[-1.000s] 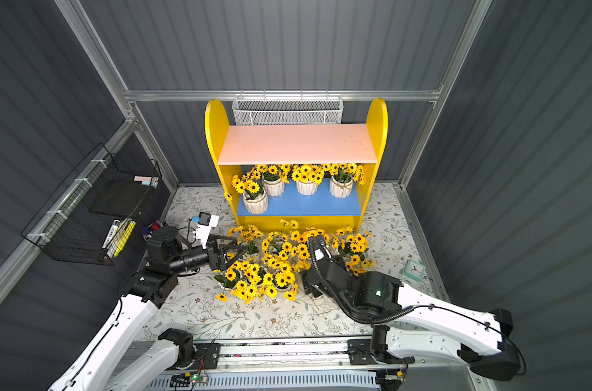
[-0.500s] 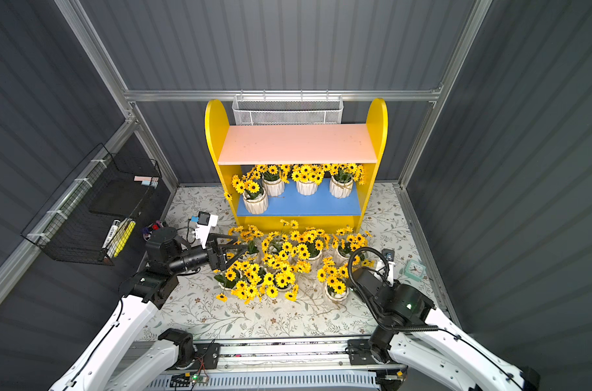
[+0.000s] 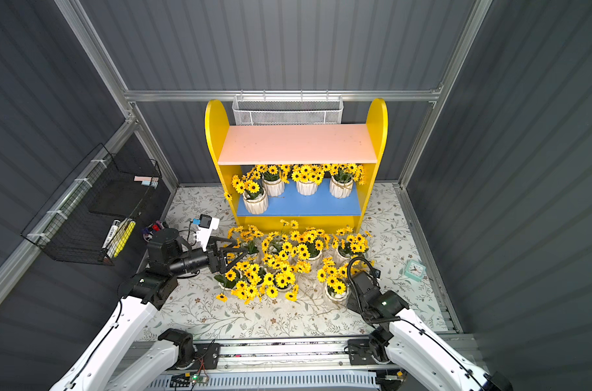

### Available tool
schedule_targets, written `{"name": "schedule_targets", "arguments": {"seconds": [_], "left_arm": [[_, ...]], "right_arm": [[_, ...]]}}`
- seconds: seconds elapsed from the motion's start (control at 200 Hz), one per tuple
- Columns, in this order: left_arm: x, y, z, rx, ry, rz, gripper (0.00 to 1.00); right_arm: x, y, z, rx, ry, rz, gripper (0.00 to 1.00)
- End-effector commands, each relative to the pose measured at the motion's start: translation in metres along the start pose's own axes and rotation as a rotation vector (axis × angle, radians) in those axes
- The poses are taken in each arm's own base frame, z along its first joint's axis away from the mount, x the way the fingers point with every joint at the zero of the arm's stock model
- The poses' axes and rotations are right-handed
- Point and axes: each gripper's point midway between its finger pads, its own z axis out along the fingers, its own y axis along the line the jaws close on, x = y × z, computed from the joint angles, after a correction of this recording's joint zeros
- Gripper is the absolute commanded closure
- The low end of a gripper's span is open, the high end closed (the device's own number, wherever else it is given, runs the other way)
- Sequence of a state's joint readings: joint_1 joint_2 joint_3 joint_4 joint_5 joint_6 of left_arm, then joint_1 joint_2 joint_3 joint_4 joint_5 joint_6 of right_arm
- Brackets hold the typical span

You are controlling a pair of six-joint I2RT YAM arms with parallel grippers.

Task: Take the sunflower pots off the shelves
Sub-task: Move the sunflower pot to the center of the board.

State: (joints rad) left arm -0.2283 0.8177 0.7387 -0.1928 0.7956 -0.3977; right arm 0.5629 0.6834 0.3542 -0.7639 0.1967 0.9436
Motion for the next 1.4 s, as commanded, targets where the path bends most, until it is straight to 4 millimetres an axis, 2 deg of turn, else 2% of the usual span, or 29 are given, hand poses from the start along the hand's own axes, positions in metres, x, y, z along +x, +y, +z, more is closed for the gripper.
{"name": "schedule_targets", "arguments": {"seconds": [0.0,0.055,0.105,0.2,0.255,0.38,0.52,0.59,0.69,0.78,0.89,1.0,1.141,1.206,1.281,1.396], "left_arm": [[-0.006,-0.007,-0.003,0.004,-0.01,0.045,0.01],[-0.007,-0.007,-0.003,0.004,-0.009,0.044,0.01],[-0.007,-0.007,-0.003,0.002,-0.008,0.047,0.01],[-0.006,-0.006,-0.003,-0.002,-0.004,0.046,0.01],[-0.006,-0.006,-0.003,-0.003,-0.004,0.046,0.01],[-0.007,-0.007,-0.003,-0.002,-0.007,0.054,0.01],[-0.007,-0.006,-0.004,-0.014,0.0,0.062,0.01],[-0.008,-0.006,-0.003,-0.013,0.0,0.063,0.01],[-0.007,-0.004,-0.002,-0.012,0.002,0.059,0.0],[-0.006,-0.003,-0.001,-0.014,0.005,0.057,0.01],[-0.009,-0.003,-0.001,-0.013,-0.001,0.062,0.01],[-0.011,-0.002,0.0,-0.018,-0.003,0.059,0.01],[-0.01,0.0,0.002,-0.018,-0.004,0.05,0.0],[-0.009,0.0,0.002,-0.017,-0.001,0.046,0.01],[-0.008,0.0,0.001,-0.021,0.003,0.049,0.01],[-0.008,-0.001,-0.001,-0.028,0.001,0.055,0.01]], "right_arm": [[-0.007,0.033,0.007,-0.148,-0.019,0.048,1.0],[-0.013,0.038,0.009,-0.152,-0.039,0.027,1.0],[-0.014,0.05,0.01,-0.19,-0.025,0.007,1.0],[-0.004,0.072,0.007,-0.245,0.084,-0.003,1.0],[-0.009,0.091,0.005,-0.281,0.075,-0.031,1.0],[-0.019,0.113,0.008,-0.287,0.056,-0.068,1.0],[-0.023,0.128,0.014,-0.306,0.061,-0.07,1.0],[-0.026,0.124,0.013,-0.279,0.053,-0.08,1.0],[-0.037,0.101,0.003,-0.181,0.001,-0.123,1.0],[-0.053,0.063,-0.014,-0.063,-0.078,-0.119,1.0],[-0.076,0.035,-0.04,-0.02,-0.198,-0.086,1.0],[-0.09,0.007,-0.045,0.035,-0.211,-0.008,1.0],[-0.122,0.004,-0.028,-0.082,-0.218,0.187,1.0],[-0.145,0.013,-0.018,-0.168,-0.22,0.23,1.0],[-0.161,0.022,-0.007,-0.205,-0.184,0.239,1.0],[-0.163,0.04,0.015,-0.246,-0.059,0.206,1.0]]}}
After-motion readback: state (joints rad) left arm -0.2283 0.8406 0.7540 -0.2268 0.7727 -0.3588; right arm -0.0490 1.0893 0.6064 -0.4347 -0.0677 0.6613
